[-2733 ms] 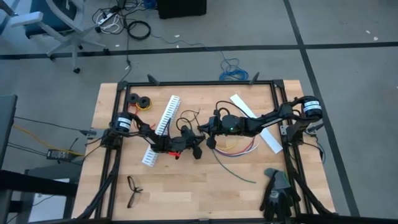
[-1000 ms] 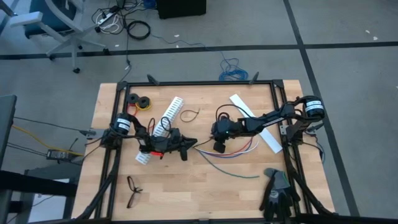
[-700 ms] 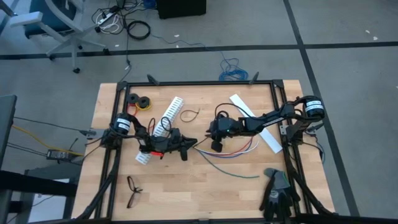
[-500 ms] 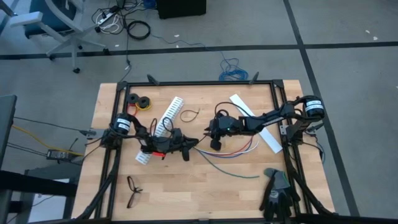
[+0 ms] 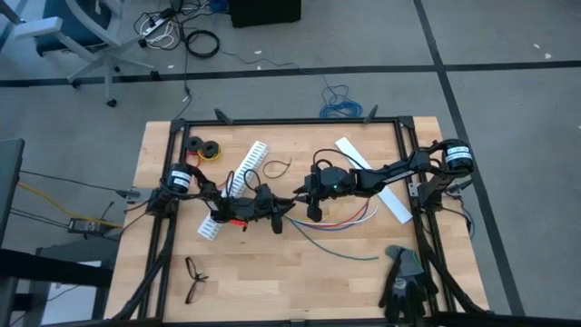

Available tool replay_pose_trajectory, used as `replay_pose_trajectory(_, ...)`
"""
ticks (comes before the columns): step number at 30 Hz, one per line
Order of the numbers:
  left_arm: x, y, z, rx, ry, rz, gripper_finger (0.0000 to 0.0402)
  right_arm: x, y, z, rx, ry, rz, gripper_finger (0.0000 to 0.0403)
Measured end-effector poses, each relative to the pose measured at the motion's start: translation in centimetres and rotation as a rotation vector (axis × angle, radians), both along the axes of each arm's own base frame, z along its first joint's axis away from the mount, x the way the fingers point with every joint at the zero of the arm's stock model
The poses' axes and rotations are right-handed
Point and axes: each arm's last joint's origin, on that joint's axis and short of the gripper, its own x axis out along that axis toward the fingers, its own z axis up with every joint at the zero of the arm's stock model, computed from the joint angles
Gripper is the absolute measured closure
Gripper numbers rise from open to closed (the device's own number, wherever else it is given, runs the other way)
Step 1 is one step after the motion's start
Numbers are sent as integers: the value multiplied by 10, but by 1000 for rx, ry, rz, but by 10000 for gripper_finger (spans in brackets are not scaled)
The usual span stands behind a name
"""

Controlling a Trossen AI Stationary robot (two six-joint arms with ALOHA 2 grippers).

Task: Ziptie cables
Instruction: Wrap the cable wires with the black zip tie

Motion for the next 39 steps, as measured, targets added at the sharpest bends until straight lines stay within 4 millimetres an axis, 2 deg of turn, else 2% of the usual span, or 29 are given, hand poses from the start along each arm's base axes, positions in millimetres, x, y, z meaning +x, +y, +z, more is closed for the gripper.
replay_pose_trajectory(6, -1, 2, 0, 37, 9, 2, 316, 1, 4, 2, 3, -25, 41, 313)
replay_pose_trajectory(10, -8, 3, 8, 66, -83, -12, 316, 1, 3, 2, 3, -26, 40, 312)
replay_pose_trajectory(16, -21, 4, 6, 56, -36, -25, 316, 1, 3, 3, 3, -30, 41, 314)
replay_pose_trajectory(21, -15, 0, 3, 24, -6, -135, 316, 2, 3, 4, -13, -45, 42, 314)
replay_pose_trajectory(26, -7, -1, -4, 8, 86, -149, 316, 3, 1, 6, -14, -66, 39, 316)
replay_pose_trajectory(39, -6, 6, 4, 33, 9, -119, 316, 3, 1, 6, -3, -64, 34, 325)
